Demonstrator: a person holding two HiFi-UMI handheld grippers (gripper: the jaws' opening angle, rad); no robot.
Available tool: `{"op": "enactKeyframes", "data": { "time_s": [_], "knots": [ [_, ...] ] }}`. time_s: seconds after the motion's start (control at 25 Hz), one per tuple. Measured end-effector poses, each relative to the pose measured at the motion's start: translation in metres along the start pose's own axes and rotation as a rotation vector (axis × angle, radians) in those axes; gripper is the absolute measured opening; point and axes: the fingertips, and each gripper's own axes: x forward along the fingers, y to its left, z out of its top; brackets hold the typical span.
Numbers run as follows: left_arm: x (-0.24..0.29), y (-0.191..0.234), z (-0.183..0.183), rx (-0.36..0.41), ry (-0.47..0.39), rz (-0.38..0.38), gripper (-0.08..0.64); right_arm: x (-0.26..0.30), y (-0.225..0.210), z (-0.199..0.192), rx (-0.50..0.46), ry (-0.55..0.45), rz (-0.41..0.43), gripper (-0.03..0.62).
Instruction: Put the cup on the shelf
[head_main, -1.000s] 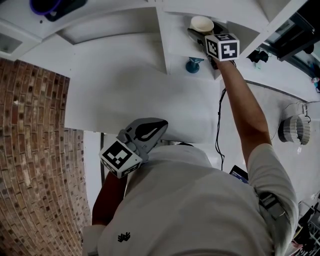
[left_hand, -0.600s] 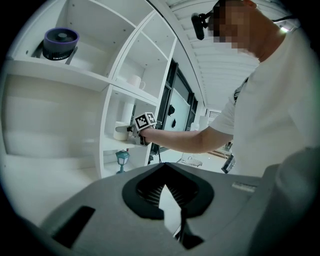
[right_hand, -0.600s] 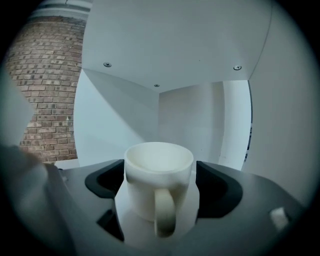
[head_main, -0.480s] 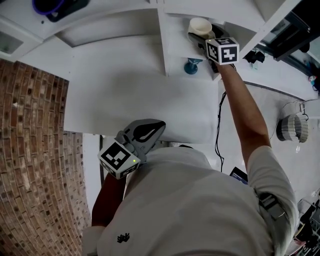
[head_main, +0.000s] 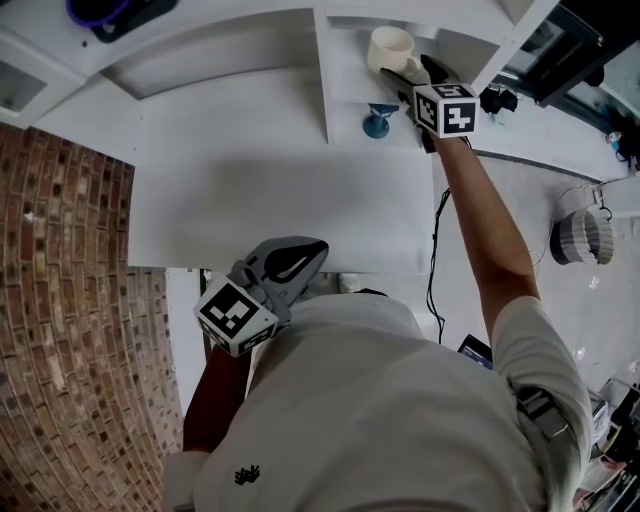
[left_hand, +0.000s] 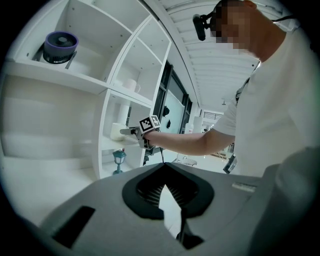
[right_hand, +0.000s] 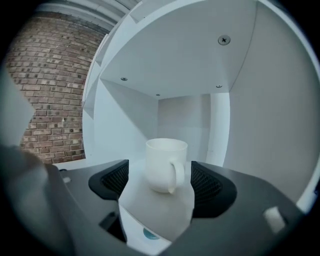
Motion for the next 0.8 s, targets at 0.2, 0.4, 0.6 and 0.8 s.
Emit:
{"op": "enactKeyframes", "data": {
  "time_s": [0.2,0.4,0.6,0.8],
  "knots": [
    [-0.012,-0.011,-0.005,0.056,0.02,-0.042,0.005,-0.028,0.004,-0.004,0.012,-0.018,-0.047,0.341],
    [-0.026,-0.022,-0.013,0.038,0.016,-0.068,0.005,-0.057,0.02,-0.01,0.031,-0.037,-0.068,0.231],
    [-0.041,-0.035,-0.015,0.029,-0.009,-0.09,0.005,-0.085,0.043,-0.02,0.025,-0.034,-0.081,0.126],
    [-0.06,-0.048,-0.026,0.037,-0.012,-0.105,0.005,-0.111,0.066,-0.035,0.024,-0.03,-0.102,0.044]
  ]
}}
